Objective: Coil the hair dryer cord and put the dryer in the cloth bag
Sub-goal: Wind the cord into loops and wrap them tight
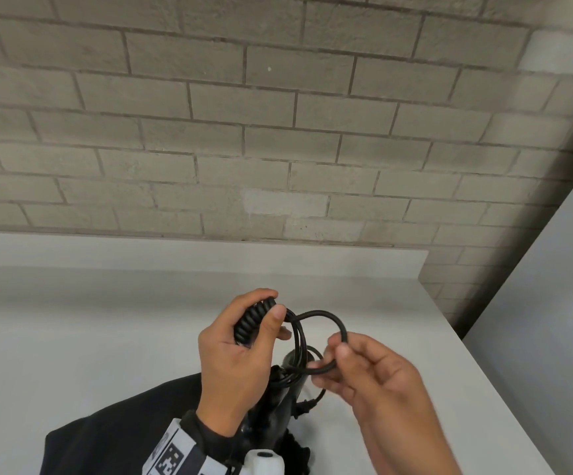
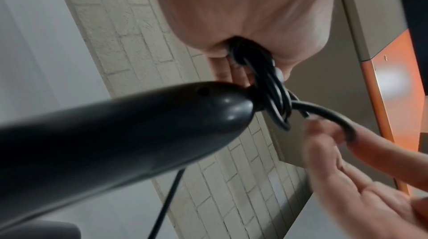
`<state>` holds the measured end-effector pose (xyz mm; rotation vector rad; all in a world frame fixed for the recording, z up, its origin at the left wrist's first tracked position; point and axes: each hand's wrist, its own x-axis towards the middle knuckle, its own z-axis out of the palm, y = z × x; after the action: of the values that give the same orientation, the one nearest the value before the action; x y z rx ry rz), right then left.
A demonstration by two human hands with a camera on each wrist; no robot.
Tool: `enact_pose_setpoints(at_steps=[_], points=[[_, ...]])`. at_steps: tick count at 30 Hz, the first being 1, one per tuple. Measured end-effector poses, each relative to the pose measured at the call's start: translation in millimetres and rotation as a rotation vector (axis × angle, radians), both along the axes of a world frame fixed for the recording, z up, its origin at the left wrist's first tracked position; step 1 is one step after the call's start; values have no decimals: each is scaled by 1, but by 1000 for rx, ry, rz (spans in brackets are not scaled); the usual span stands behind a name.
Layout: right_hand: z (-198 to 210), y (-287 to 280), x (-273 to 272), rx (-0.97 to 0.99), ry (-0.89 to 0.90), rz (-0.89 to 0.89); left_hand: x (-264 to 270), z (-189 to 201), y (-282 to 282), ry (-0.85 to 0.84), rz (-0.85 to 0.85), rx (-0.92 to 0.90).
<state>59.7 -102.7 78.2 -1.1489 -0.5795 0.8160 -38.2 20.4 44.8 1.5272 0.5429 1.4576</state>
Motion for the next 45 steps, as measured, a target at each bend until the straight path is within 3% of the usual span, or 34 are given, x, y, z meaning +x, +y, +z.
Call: enact_pose_setpoints(at_steps=[4,6,8,11,14,16,17,19,23,27,32,34,36,40,45], points=[[24,-19,23,8,552,263,1,-1,0,-3,-21,5],[29,-25,29,8,643,286,2,-1,-2,8,-34,-5],[26,-24,31,-37,487,157,2,-1,-3,2,-42,-38],[12,-19,28,-98,108,-106,1,-1,-2,19,-18,-41],[-9,-20,19,-132,-452,-424,-1,0,0,41,24,-13],[-10,-20,5,-47,-819,-681,-1,0,-1,41,47,-1],[-8,-19,-4,41,-955,-734,0,1,-2,42,53,6],[-17,-14,-18,169,-1136,-620,2,0,-4,49,57,21],[-42,-4,-19,-153,-1245,-162,4,-1,-9,76,51,48],[-42,0,-11,-115,-1176,-65,2,0,-9,78,50,30],[-17,-10,-7,221,-593,-106,-2,-1,3,21,62,-48],[-17,-17,2,311,-492,-58,-5,-1,7,-6,56,-88],[-25,-22,17,286,-627,-1,-6,0,10,-19,49,-127],[-61,-32,45,102,-1091,52,-7,0,10,-5,47,-153],[-76,-33,41,41,-1309,53,-2,1,3,46,86,-100]])
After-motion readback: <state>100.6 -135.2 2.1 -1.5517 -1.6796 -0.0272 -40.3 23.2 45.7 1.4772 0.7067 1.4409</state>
